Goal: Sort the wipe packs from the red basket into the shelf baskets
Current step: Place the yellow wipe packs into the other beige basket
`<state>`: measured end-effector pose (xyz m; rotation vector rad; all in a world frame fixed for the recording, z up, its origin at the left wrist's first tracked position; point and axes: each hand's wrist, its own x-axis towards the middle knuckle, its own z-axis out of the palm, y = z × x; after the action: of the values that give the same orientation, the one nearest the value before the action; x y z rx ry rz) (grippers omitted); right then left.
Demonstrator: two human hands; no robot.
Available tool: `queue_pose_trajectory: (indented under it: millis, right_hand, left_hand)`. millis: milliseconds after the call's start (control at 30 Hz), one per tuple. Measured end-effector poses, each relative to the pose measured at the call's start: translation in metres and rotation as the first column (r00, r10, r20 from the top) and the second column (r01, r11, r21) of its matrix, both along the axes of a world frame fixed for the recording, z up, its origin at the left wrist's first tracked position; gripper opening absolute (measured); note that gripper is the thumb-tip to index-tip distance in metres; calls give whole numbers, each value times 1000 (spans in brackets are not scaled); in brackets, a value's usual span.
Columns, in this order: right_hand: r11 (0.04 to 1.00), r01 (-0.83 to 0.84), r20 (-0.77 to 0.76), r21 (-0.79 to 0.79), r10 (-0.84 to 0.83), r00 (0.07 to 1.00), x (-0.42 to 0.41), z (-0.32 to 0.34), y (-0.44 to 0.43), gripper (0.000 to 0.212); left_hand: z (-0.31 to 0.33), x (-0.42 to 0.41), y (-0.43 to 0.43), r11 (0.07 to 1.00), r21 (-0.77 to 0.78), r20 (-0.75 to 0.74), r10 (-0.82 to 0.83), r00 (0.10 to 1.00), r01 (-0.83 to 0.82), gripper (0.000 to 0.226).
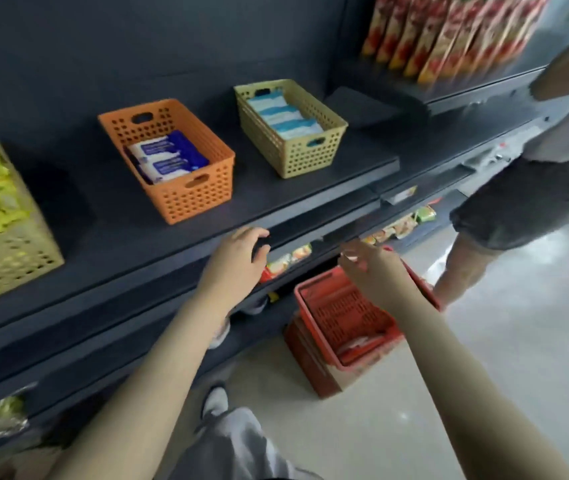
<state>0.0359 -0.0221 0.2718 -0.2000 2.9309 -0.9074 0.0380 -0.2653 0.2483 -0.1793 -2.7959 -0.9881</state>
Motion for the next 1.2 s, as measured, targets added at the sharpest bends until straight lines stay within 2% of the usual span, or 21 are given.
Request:
queue_pose_trajectory:
  millis: [167, 300, 400, 500, 600, 700, 800, 967, 1100, 1200]
  right_hand:
    - [989, 146, 178, 16, -146, 973, 9, -60, 82, 29]
    - [981, 193, 350, 17, -187, 918, -2, -110, 134, 27]
    - [983, 157, 456, 95, -183, 871, -24, -138, 175, 28]
    - [973, 138, 490, 187, -214, 845, -47, -159, 214, 28]
    - [973, 99, 586, 208, -205, 784, -91, -203, 245, 29]
    - [981, 114, 594, 158, -187, 783, -106, -219, 242, 27]
    - [987, 46, 637, 152, -133, 760, -145, -290, 245, 30]
    - [970, -145, 769, 195, -59, 636, -177, -406, 247, 35]
    - [959, -224, 841, 172, -25, 540, -189, -454, 246, 38]
    - [976, -191, 864, 104, 7, 503, -190, -462, 243, 39]
  left_hand:
    - [-72, 1, 87, 991, -2, 230, -130, 964, 134, 27]
    - [-131, -13, 134, 986, 39, 402, -164, 901, 162, 25]
    - [-174, -27, 164, 988, 83, 531, -154, 833, 131, 23]
    - [-201, -38, 190, 990, 106, 645, -137, 752, 90, 25]
    - [-246, -64, 222, 993, 106, 772, -52, 634, -48, 28]
    - [-263, -71, 229, 986, 102, 800, -2, 599, -134, 27]
    - [-329, -95, 255, 976, 78, 853, 40, 521, -203, 25]
    - [-445, -114, 293, 937, 5, 954, 100, 282, -349, 25]
    - [-499, -120, 318, 933, -74, 986, 121, 112, -353, 53]
    - [-522, -115, 325, 910, -142, 984, 171, 42, -390, 66]
